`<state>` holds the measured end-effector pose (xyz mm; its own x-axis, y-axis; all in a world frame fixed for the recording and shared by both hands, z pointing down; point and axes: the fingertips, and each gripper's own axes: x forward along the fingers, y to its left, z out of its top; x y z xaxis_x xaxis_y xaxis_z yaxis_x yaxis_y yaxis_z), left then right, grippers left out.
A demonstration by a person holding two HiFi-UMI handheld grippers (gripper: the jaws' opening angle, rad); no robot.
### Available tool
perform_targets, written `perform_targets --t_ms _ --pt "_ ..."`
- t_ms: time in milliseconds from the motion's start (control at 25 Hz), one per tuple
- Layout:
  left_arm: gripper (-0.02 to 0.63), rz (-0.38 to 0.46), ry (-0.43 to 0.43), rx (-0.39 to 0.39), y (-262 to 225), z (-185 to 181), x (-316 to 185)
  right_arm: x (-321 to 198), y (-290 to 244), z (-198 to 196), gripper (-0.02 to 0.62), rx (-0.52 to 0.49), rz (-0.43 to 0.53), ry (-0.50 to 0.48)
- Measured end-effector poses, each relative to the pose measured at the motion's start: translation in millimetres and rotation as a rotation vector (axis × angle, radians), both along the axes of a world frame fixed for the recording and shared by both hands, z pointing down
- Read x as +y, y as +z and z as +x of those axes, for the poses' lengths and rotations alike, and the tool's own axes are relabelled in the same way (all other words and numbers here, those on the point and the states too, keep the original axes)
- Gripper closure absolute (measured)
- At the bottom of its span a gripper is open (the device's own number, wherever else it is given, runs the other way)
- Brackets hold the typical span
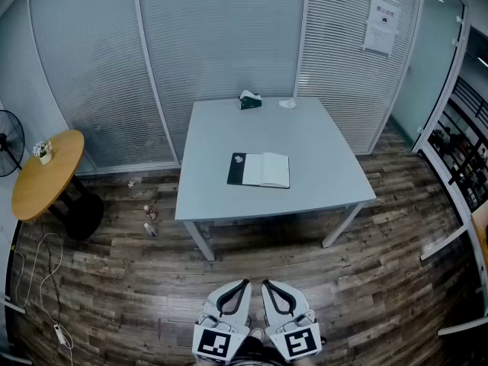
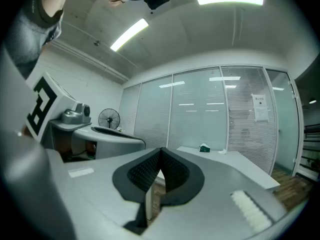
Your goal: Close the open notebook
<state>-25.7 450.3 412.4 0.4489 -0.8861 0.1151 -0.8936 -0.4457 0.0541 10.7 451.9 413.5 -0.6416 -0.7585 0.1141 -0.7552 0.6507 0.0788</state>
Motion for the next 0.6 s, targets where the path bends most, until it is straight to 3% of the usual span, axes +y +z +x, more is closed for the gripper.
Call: perform_targets --t_ms 600 --pt "0.603 -0.026 -0.020 0.005 15.9 4.3 -25.3 -33.0 13.3 -0.7 0.597 -0.050 -0.029 -0.025"
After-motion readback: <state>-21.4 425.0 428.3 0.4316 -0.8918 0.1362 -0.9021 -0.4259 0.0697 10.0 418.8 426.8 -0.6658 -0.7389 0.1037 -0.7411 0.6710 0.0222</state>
